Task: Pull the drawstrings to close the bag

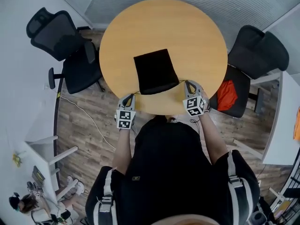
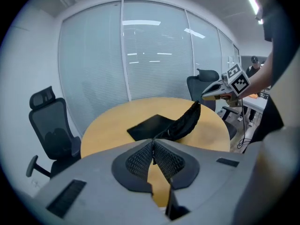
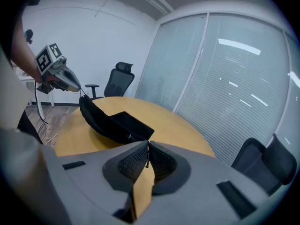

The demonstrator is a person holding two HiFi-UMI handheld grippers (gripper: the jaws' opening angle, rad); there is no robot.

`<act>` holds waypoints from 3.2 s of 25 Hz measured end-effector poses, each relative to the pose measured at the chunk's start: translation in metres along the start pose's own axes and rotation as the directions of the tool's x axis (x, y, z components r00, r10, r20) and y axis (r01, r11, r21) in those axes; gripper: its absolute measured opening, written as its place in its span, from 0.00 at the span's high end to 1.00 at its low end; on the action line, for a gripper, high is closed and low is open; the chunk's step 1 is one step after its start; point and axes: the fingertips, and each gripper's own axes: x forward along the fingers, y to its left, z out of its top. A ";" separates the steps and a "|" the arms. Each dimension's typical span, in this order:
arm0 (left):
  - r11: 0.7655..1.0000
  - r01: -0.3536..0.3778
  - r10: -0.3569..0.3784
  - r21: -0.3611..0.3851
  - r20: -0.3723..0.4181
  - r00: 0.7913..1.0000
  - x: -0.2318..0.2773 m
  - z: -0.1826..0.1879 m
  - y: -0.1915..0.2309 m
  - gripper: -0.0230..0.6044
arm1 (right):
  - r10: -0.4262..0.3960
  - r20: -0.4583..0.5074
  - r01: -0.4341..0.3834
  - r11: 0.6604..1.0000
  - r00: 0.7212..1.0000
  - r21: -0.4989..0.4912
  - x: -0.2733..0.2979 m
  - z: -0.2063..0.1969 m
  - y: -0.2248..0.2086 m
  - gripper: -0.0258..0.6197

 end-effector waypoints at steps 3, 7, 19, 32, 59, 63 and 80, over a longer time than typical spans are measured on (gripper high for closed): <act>0.998 -0.054 0.051 0.038 0.066 0.996 -0.018 0.037 0.007 0.93 | -0.020 0.068 0.020 1.000 0.997 -0.009 -0.018 0.023 -0.018 0.85; 0.991 -0.111 0.098 0.072 0.158 0.982 -0.048 0.086 0.010 0.93 | -0.021 0.151 0.027 0.999 0.988 -0.038 -0.048 0.060 -0.034 0.85; 0.972 -0.225 0.184 0.073 0.368 0.911 -0.146 0.194 0.001 0.93 | -0.076 0.358 0.086 0.996 0.930 -0.012 -0.143 0.152 -0.075 0.85; 0.957 -0.285 0.278 -0.052 0.439 0.854 -0.197 0.206 -0.009 0.93 | -0.151 0.354 0.166 0.986 0.923 -0.012 -0.181 0.129 -0.096 0.85; 0.888 -0.416 0.460 -0.196 0.328 0.825 -0.206 0.183 0.020 0.93 | -0.260 0.296 0.281 0.959 0.919 -0.030 -0.180 0.097 -0.146 0.85; 0.889 -0.389 0.453 -0.243 0.329 0.829 -0.203 0.179 0.022 0.93 | -0.283 0.279 0.300 0.954 0.918 -0.019 -0.178 0.088 -0.154 0.85; 0.794 -0.453 0.565 -0.405 0.218 0.796 -0.217 0.134 0.050 0.93 | -0.324 0.225 0.344 0.938 0.919 -0.054 -0.177 0.065 -0.162 0.85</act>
